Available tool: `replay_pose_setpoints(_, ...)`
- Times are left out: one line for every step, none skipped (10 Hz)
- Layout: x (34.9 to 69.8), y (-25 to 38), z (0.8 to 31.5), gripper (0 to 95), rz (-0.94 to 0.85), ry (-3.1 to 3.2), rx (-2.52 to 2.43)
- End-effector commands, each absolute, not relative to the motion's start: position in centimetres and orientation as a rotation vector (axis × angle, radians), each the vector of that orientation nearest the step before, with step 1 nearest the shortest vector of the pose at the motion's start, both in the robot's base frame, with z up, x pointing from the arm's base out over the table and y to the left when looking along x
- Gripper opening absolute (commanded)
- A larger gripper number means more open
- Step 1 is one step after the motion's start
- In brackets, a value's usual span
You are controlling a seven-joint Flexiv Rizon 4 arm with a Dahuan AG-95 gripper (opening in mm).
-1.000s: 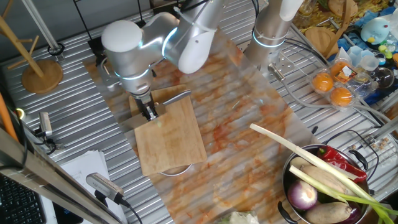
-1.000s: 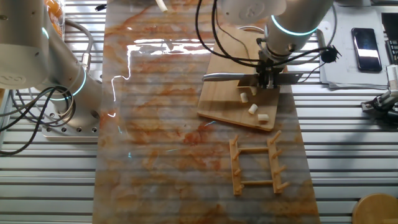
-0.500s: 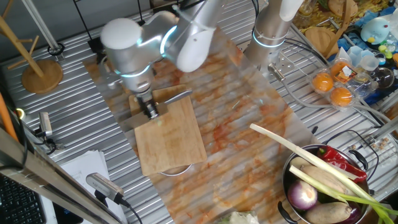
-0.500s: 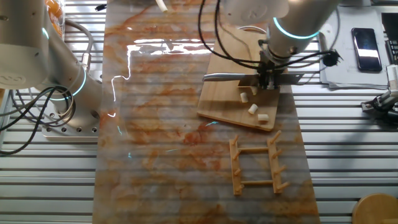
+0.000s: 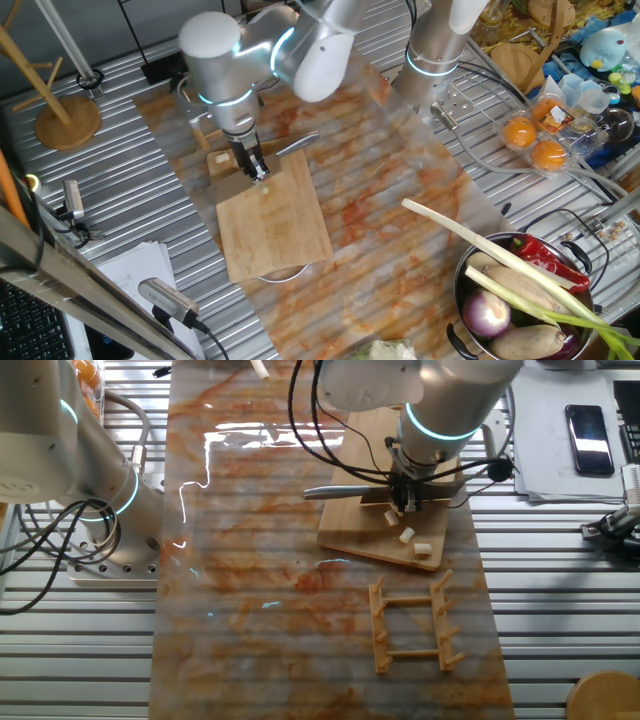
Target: Chop the scallions
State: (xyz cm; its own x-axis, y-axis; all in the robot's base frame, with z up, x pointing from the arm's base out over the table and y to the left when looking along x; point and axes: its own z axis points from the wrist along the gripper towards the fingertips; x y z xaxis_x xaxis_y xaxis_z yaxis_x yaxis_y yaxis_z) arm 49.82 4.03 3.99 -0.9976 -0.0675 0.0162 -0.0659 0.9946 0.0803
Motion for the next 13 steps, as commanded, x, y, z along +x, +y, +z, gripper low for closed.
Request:
replay_pose_setpoints(50.1,4.5,0.7,0.0,-0.106,-3.129,0.083)
replay_pose_setpoints(51.1,5.0,0.8,0.0,-0.080,-3.129,0.070)
replay_pose_setpoints(51.4,5.0,0.5,0.0,-0.071,-3.132,0.067)
replay_pose_setpoints(51.9,4.9,0.0,0.0,-0.064,-3.136,0.064)
replay_pose_setpoints(52.2,4.7,-0.4,0.0,-0.066,-3.136,0.067)
replay_pose_setpoints(52.6,4.7,-0.4,0.0,-0.070,-3.135,0.064)
replay_pose_setpoints(53.2,4.7,0.3,0.0,-0.068,-3.125,0.066)
replay_pose_setpoints(54.1,4.9,1.3,0.0,-0.084,-3.123,0.051)
replay_pose_setpoints(54.5,5.1,1.7,0.0,-0.087,-3.123,0.041)
replay_pose_setpoints(54.7,5.3,1.7,0.0,-0.068,-3.123,0.044)
replay_pose_setpoints(54.4,5.0,1.4,0.0,-0.072,-3.123,0.058)
replay_pose_setpoints(53.7,4.7,1.4,0.0,-0.068,-3.116,0.081)
replay_pose_setpoints(53.1,4.5,1.6,0.0,-0.084,-3.115,0.091)
